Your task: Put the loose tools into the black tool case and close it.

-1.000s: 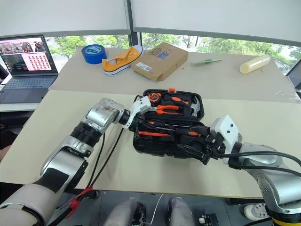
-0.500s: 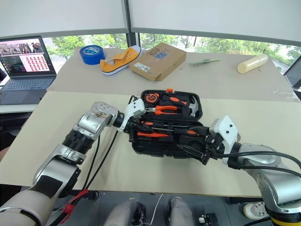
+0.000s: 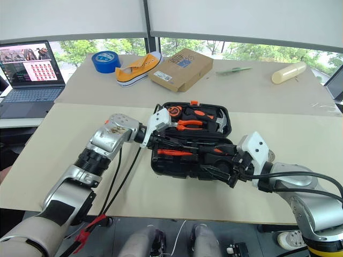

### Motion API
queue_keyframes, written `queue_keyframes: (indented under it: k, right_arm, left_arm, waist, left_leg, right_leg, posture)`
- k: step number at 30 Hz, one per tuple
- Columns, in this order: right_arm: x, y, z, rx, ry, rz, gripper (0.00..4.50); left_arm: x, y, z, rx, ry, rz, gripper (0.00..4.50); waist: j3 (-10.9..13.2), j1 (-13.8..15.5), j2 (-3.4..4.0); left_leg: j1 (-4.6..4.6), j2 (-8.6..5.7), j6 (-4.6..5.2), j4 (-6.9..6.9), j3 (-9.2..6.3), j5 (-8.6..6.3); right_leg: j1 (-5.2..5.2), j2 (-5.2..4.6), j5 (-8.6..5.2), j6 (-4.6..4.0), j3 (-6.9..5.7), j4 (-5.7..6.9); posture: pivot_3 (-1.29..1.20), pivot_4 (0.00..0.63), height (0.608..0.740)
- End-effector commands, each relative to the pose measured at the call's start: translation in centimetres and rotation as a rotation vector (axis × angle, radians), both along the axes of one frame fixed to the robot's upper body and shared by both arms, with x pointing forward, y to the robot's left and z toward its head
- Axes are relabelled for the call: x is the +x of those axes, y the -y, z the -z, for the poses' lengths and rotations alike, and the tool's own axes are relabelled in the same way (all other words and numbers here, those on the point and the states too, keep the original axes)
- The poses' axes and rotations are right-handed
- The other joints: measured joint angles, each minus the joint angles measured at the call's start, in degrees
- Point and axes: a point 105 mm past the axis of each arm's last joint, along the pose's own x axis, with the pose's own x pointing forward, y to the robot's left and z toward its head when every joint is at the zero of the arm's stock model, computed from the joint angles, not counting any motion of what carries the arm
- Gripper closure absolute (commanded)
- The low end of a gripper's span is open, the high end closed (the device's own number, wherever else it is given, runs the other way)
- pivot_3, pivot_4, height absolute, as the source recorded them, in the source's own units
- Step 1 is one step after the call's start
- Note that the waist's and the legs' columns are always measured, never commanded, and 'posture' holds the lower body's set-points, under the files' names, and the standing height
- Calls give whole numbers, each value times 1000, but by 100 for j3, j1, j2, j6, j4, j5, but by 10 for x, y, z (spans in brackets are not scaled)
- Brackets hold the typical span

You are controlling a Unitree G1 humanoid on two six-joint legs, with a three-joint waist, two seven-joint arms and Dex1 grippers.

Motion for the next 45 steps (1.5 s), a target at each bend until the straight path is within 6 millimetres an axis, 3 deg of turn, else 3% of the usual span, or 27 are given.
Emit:
queue_keyframes:
  k: [1, 8, 13, 17, 21, 23, 26, 31, 34, 38, 45]
  right_arm:
    - [-1, -3, -11, 6, 60, -13, 0]
    - [-1, -3, -10, 11, 57, -8, 0]
    - [0, -4, -11, 13, 57, -14, 0]
    - [4, -5, -12, 13, 63, -20, 0]
    - [11, -9, -19, 14, 90, -42, 0]
    - [15, -12, -26, 18, 103, -72, 0]
    - [18, -18, -40, 43, 110, -142, 0]
    - [17, -33, -54, 49, 119, -293, 0]
    - [19, -39, -55, 49, 117, -340, 0]
    - [22, -45, -55, 49, 113, -370, 0]
    - [21, -53, -52, 27, 120, -406, 0]
  left_arm:
    - [1, -3, 10, 56, 50, 2, 4445]
    - [-2, -14, 30, 101, 40, -18, 4445]
    - [2, -14, 17, 45, 41, -47, 4445]
    - [-2, -15, -7, -48, 76, -39, 4445]
    - [-9, -34, -58, -208, 106, -134, 4445]
    - [-12, -58, -72, -242, 125, -244, 3930]
    - [-20, -105, -78, -240, 159, -467, 2959]
    - [-40, -199, -59, -142, 160, -934, 1220]
    - [-55, -223, -52, -92, 162, -1067, 69]
    - [-58, -227, -49, -71, 140, -1141, 69]
    - [-14, -230, -39, 3, 83, -1272, 69]
  waist:
    - [0, 3, 0]
    - [-5, 2, -2]
    - [-15, 0, -2]
    - [-15, -10, -2]
    - [-13, -61, -3]
    - [-13, -75, -2]
    - [-15, -145, 2]
    - [-13, -138, 0]
    - [-11, -71, -6]
    - [-11, 43, -7]
    - [-11, 43, -8]
  left_leg:
    - [0, 0, 0, 0, 0, 0]
    - [8, 3, 0, -1, -1, 0]
    - [10, 3, 1, 0, -2, -1]
    - [10, 3, 1, 0, -2, -1]
    - [0, 5, 0, 1, -6, 0]
    - [0, 6, -1, 0, -6, 0]
    - [13, 6, -2, -7, -5, 0]
    - [25, 6, -6, -16, -7, 0]
    - [25, 5, -7, -15, -12, 0]
    - [27, -2, -8, -10, -29, -1]
    - [58, 0, -16, -13, -28, -2]
  right_leg:
    - [0, 0, 0, 0, 0, 0]
    - [6, -2, 0, 0, 4, 0]
    - [10, -3, 1, -1, 5, 1]
    - [9, -3, 1, -1, 6, 2]
    - [-2, -4, 2, -3, 14, 2]
    - [-3, -4, 2, -3, 15, 3]
    - [1, -4, 2, -3, 23, 1]
    - [11, -5, 1, -2, 27, -1]
    - [16, -11, 1, -2, 25, -2]
    - [35, -24, 1, -1, 10, -12]
    - [63, -12, 2, -1, 12, -9]
  posture:
    - [0, 150, 731]
    - [0, 150, 731]
    - [0, 150, 731]
    - [0, 150, 731]
    - [0, 150, 731]
    - [0, 150, 731]
    - [0, 150, 731]
    - [0, 150, 731]
    - [0, 150, 731]
    - [0, 150, 731]
    - [0, 150, 731]
